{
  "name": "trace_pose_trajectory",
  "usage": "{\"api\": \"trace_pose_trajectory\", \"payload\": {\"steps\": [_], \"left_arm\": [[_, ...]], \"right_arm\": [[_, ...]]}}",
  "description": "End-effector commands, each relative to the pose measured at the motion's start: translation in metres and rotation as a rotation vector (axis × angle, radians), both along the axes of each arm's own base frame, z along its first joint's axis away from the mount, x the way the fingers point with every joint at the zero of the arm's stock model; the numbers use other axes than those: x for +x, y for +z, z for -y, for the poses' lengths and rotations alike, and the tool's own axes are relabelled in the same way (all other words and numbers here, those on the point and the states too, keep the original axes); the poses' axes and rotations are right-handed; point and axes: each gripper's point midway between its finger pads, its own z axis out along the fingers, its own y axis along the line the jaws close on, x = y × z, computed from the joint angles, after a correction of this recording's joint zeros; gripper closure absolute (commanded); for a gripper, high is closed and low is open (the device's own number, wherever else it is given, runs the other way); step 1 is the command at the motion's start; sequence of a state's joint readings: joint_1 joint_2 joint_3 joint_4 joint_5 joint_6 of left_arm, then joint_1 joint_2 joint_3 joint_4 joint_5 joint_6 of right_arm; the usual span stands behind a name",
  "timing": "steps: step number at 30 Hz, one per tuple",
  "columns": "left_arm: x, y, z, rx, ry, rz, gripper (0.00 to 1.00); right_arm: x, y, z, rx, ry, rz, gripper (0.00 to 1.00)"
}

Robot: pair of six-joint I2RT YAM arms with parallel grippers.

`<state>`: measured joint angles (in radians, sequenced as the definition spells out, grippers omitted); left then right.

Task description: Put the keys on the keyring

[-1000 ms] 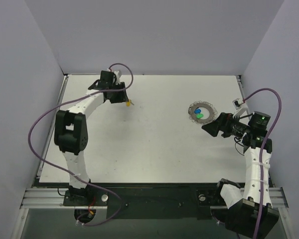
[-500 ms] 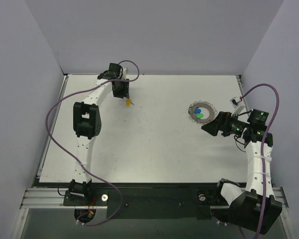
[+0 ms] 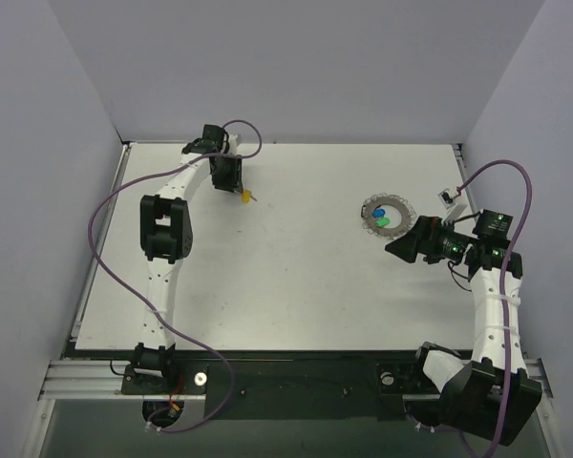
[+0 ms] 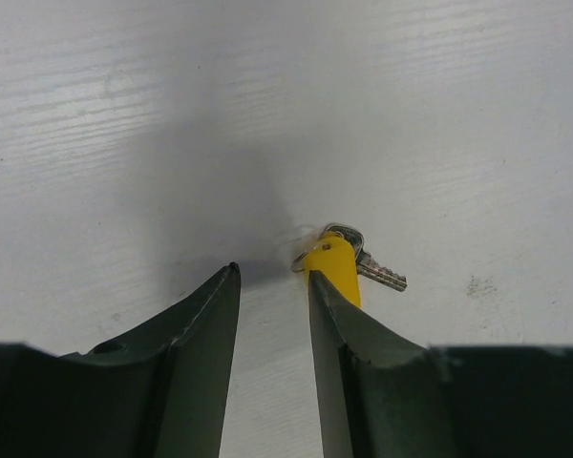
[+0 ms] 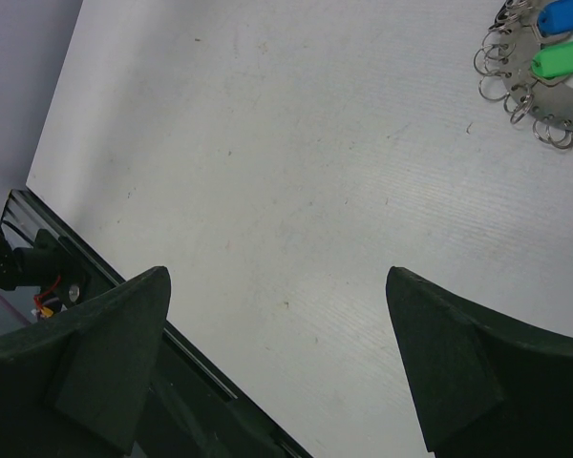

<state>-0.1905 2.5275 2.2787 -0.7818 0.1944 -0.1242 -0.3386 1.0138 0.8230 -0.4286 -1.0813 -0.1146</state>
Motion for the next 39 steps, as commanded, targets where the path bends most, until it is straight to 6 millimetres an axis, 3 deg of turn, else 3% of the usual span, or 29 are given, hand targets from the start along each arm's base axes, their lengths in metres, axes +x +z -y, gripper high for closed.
{"api": "trace_pose_trajectory", "payload": {"steps": [1,14,27,31,34,39], "left_arm": [[0.017,0.016,0.014,-0.073,-0.054,0.071,0.56],[0.020,0.010,0.019,-0.110,-0.050,0.066,0.59],[0.022,0.008,0.019,-0.137,-0.019,0.055,0.74],[0.022,0.014,0.021,-0.148,-0.019,0.062,0.81],[0.024,0.022,0.021,-0.166,-0.014,0.074,0.94],[0.026,0.051,0.030,-0.222,-0.049,0.136,1.00]], "right_arm": [[0.004,0.013,-0.001,-0.015,0.031,0.043,0.10],[0.003,0.011,-0.001,-0.025,0.037,0.035,0.10],[0.003,0.010,-0.002,-0.027,0.039,0.032,0.10],[0.002,0.010,-0.002,-0.029,0.042,0.034,0.10],[0.003,0.009,-0.002,-0.032,0.042,0.033,0.10],[0.002,0.008,-0.002,-0.038,0.042,0.033,0.10]]}}
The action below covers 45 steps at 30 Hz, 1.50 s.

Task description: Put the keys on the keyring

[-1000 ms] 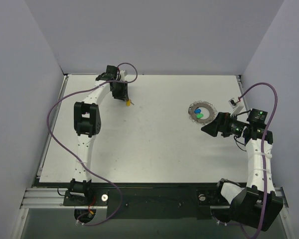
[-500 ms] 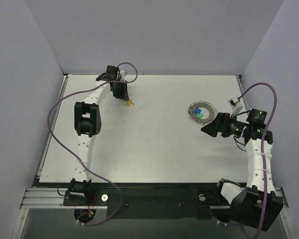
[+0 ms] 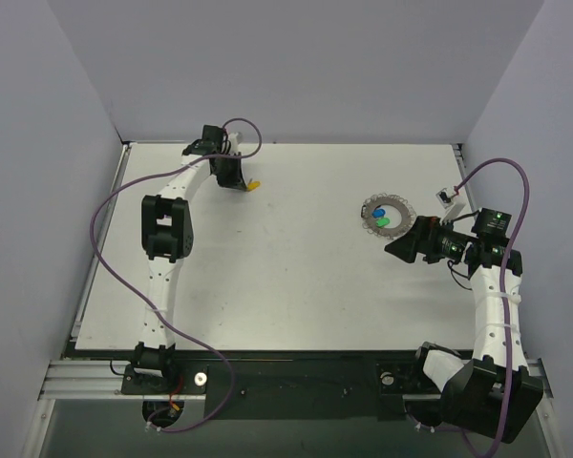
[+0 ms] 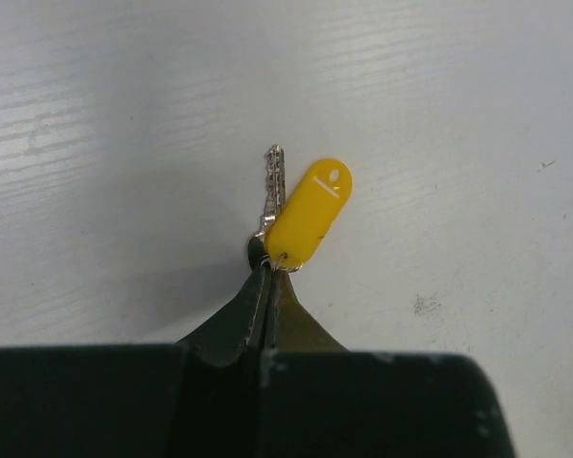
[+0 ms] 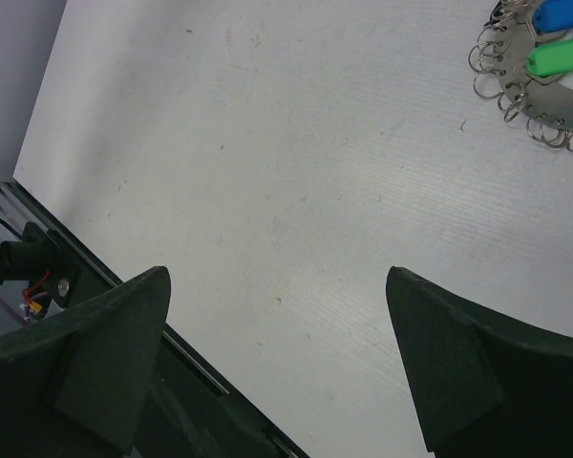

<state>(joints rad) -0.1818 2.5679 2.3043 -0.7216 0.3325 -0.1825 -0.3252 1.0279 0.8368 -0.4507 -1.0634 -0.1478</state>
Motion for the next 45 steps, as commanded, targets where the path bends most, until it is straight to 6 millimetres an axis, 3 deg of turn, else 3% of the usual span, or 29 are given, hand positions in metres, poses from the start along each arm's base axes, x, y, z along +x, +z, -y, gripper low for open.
{"api": "trace_pose_trajectory", "payload": {"steps": [1,5,6,7,8,9,10,11,12,13,18,24,27,28,29,31,35,37,42,45], "left_arm": [[0.017,0.062,0.008,-0.081,-0.031,0.160,1.00],[0.004,0.094,0.018,-0.100,-0.114,0.248,1.00],[0.002,0.118,0.022,-0.108,-0.145,0.310,1.00],[-0.010,0.109,0.024,-0.088,-0.179,0.301,1.00],[-0.014,0.135,0.029,-0.082,-0.206,0.374,1.00],[-0.030,0.125,0.036,-0.061,-0.255,0.369,1.00],[-0.035,0.158,0.037,-0.047,-0.289,0.470,1.00],[-0.054,0.142,0.045,-0.021,-0.339,0.456,1.00],[-0.067,0.170,0.057,-0.014,-0.384,0.545,1.00],[-0.081,0.157,0.059,0.000,-0.402,0.526,1.00],[-0.176,0.183,0.106,-0.019,-0.600,0.668,1.00],[-0.288,0.187,0.161,-0.157,-0.745,0.730,1.00],[-0.321,0.202,0.182,-0.275,-0.728,0.801,1.00],[-0.341,0.195,0.186,-0.317,-0.723,0.771,1.00],[-0.348,0.210,0.193,-0.367,-0.714,0.819,1.00],[-0.373,0.209,0.206,-0.436,-0.706,0.793,1.00],[-0.401,0.200,0.223,-0.502,-0.703,0.773,1.00],[-0.409,0.198,0.231,-0.535,-0.692,0.767,1.00],[-0.419,0.196,0.242,-0.604,-0.677,0.771,1.00],[-0.423,0.195,0.247,-0.637,-0.684,0.783,1.00]], "right_arm": [[0.002,0.011,-0.002,-0.014,0.026,0.041,0.10],[0.002,0.011,-0.002,-0.021,0.025,0.044,0.10],[0.001,0.011,-0.002,-0.023,0.027,0.047,0.10],[0.001,0.011,-0.002,-0.024,0.028,0.049,0.10],[0.000,0.011,-0.002,-0.027,0.026,0.050,0.10],[0.000,0.012,-0.003,-0.030,0.030,0.058,0.10],[-0.001,0.012,-0.003,-0.032,0.032,0.060,0.10],[-0.002,0.013,-0.004,-0.035,0.037,0.068,0.10],[-0.003,0.013,-0.005,-0.040,0.050,0.076,0.10],[-0.005,0.014,-0.007,-0.038,0.063,0.083,0.10],[-0.028,0.009,-0.023,-0.124,0.238,0.151,0.10],[-0.058,0.004,-0.049,-0.197,0.494,0.248,0.10],[-0.073,0.004,-0.065,-0.169,0.601,0.294,0.10],[-0.078,0.005,-0.070,-0.166,0.636,0.317,0.11],[-0.085,0.003,-0.073,-0.151,0.660,0.308,0.11],[-0.095,0.000,-0.078,-0.154,0.731,0.349,0.11],[-0.106,-0.003,-0.086,-0.113,0.788,0.344,0.12],[-0.111,-0.010,-0.089,-0.077,0.806,0.339,0.18],[-0.112,-0.012,-0.085,-0.121,0.831,0.333,0.16],[-0.128,-0.022,-0.083,-0.160,0.949,0.398,0.18]]}}
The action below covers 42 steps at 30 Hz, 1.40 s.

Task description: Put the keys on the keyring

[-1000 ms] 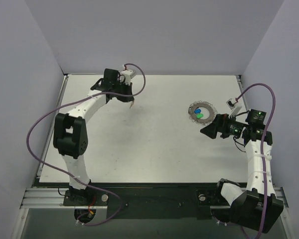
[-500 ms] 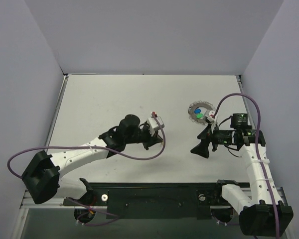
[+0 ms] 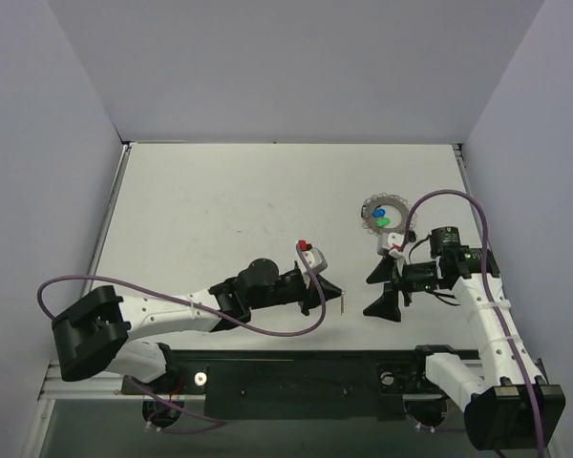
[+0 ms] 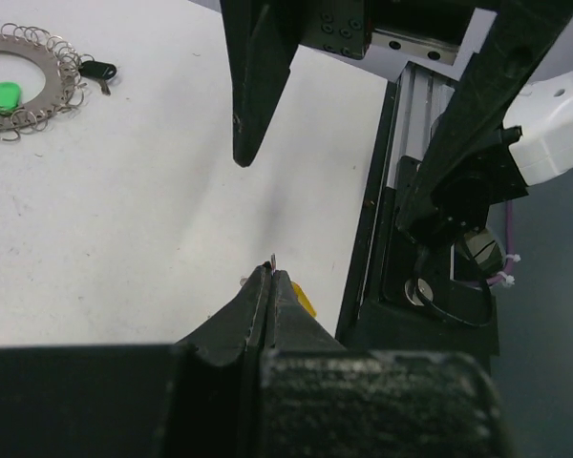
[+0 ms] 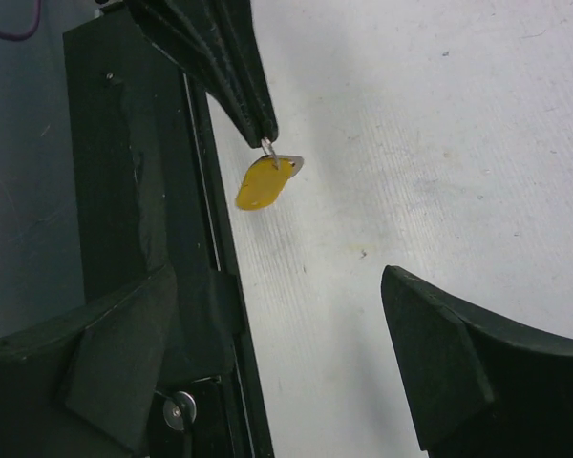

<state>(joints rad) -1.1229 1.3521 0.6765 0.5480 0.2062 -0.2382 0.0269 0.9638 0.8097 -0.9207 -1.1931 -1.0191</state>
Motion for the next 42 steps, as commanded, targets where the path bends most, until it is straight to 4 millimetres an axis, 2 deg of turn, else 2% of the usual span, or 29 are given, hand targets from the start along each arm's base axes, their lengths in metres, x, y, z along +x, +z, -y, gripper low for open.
{"api": "trace_pose_trajectory", "payload": {"steps": [1,4,7,13,21,42], "left_arm": [[0.000,0.033,0.014,-0.165,0.003,0.021,1.00],[-0.004,0.025,0.019,-0.157,-0.023,0.027,1.00],[-0.007,0.018,0.020,-0.150,-0.039,0.033,1.00],[-0.010,0.016,0.022,-0.149,-0.062,0.036,1.00],[-0.017,0.013,0.030,-0.127,-0.108,0.016,1.00],[-0.029,0.008,0.043,-0.038,-0.202,-0.046,1.00]], "right_arm": [[-0.026,-0.003,-0.003,0.007,0.172,0.075,0.19],[-0.032,-0.006,-0.005,0.016,0.236,0.114,0.24],[-0.034,-0.006,-0.006,0.015,0.252,0.119,0.35],[-0.033,-0.004,-0.008,0.013,0.274,0.129,0.50],[-0.030,-0.003,-0.009,0.015,0.274,0.140,0.63],[-0.029,-0.006,-0.011,0.006,0.271,0.117,0.71]]}}
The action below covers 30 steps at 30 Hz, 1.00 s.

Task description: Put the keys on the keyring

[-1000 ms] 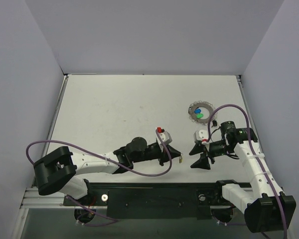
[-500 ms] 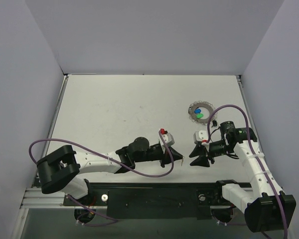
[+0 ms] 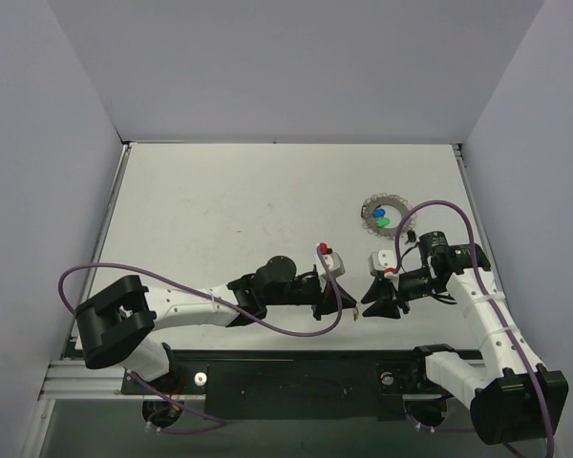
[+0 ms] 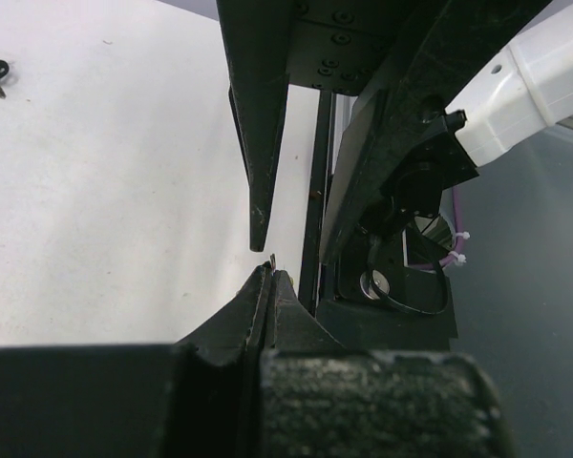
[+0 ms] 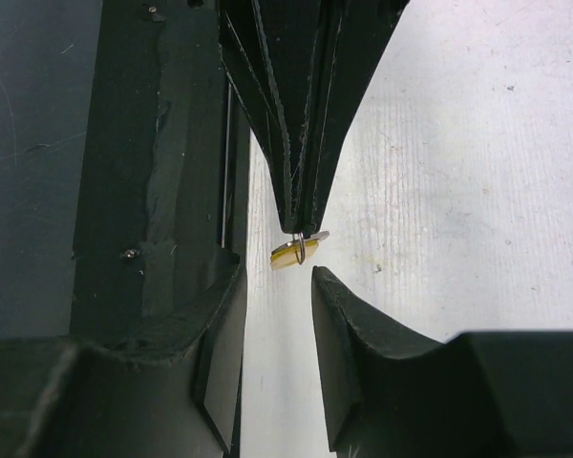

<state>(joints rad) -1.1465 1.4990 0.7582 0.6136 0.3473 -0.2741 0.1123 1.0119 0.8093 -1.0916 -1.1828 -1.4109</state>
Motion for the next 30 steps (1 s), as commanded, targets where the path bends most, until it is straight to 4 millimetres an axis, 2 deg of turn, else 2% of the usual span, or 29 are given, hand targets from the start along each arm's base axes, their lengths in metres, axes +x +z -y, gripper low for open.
{"api": "trace_pose_trajectory", "payload": {"steps": [1,24,30], "left_arm": [[-0.0062,0.0157,0.0096,-0.026,-0.046,0.003,1.00],[-0.0080,0.0230,0.0127,-0.045,-0.057,-0.002,1.00],[-0.0095,0.0234,0.0136,-0.049,-0.058,-0.004,1.00]], "right_arm": [[-0.0030,0.0067,-0.0050,0.036,0.007,-0.018,0.71],[-0.0030,-0.0012,-0.0092,0.015,0.017,-0.051,0.79],[-0.0033,-0.0029,-0.0096,0.006,0.023,-0.055,0.86]]}}
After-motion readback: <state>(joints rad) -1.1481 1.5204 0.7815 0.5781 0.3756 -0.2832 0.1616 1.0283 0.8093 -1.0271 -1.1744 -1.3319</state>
